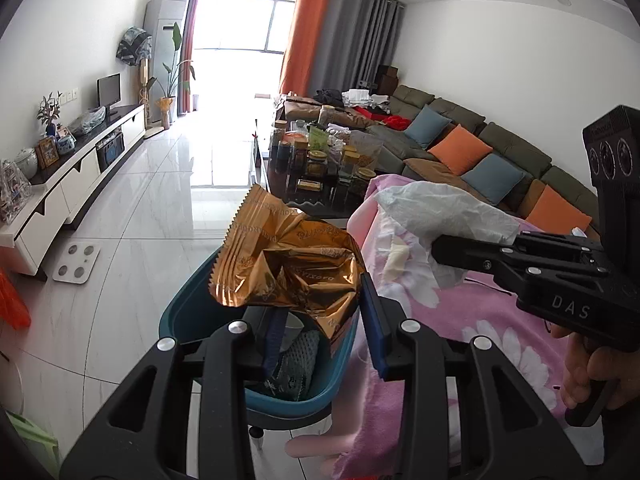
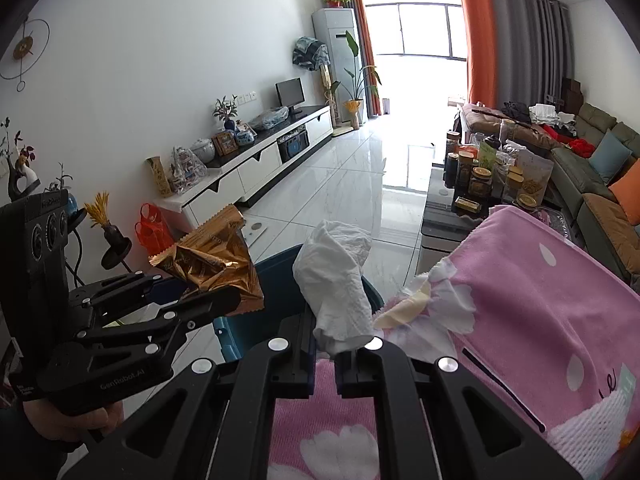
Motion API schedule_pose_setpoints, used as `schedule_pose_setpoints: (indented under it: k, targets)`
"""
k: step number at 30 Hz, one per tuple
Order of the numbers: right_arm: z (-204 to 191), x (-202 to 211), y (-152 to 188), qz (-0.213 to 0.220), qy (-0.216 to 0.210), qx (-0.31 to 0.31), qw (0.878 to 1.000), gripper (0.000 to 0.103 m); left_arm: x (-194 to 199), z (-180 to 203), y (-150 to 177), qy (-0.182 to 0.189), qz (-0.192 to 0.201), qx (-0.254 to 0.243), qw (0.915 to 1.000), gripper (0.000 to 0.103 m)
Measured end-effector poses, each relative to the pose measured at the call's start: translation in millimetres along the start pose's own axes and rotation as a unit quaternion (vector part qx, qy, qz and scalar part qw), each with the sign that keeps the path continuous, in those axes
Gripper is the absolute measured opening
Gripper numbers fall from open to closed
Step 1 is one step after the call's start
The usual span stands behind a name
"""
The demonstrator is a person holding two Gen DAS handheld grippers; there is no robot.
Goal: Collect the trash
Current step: 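Carry the foil bag and tissue with both grippers over the teal bin, then open both grippers to drop the foil bag and tissue into the bin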
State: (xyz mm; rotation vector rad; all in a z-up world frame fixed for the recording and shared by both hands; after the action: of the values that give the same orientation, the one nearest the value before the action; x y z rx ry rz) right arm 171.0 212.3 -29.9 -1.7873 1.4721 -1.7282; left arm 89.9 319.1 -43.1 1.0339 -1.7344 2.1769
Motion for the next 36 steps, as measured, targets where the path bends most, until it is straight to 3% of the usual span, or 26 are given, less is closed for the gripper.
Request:
schedule_pose_setpoints:
  k: [7,13,21,30,36]
  targets:
    - [-1,-43,3,-0.049,-0.008,0.003,0.999,0.006,-32,-27,23,-0.006,-0.035,0.016,0.9992,0.035]
    - [9,-79,5,-0.1,-0.007,0.003,0.995,0.006,-75,-21,33,-0.009,-0.066,0.018,0.9976,0.035]
    - [16,-122,16,-0.179,-0.005,0.013,0.984,0.006,-130,-24,51,-0.015,-0.109,0.014,0.9938,0.035]
    - [21,-153,34,-0.247,0.004,0.024,0.969,0.006,-165,-11,60,-0.02,-0.142,0.007,0.9896,0.037]
    - [23,-160,32,-0.259,0.007,0.022,0.966,0.011,-174,-4,60,-0.024,-0.147,0.002,0.9888,0.042]
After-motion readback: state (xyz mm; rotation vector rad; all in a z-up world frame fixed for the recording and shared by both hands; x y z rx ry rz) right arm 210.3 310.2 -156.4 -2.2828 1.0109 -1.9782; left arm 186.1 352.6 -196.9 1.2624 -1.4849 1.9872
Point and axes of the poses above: each gripper's, at about its wrist camera, not at the fingertips, and x roughly against the way its jaws point, z to its right, y to its underside, the point moved 7 cm from there along -x, roughly the way its jaws point, and after that the axes turned 11 degrees about -y, right-handed, at the moved point
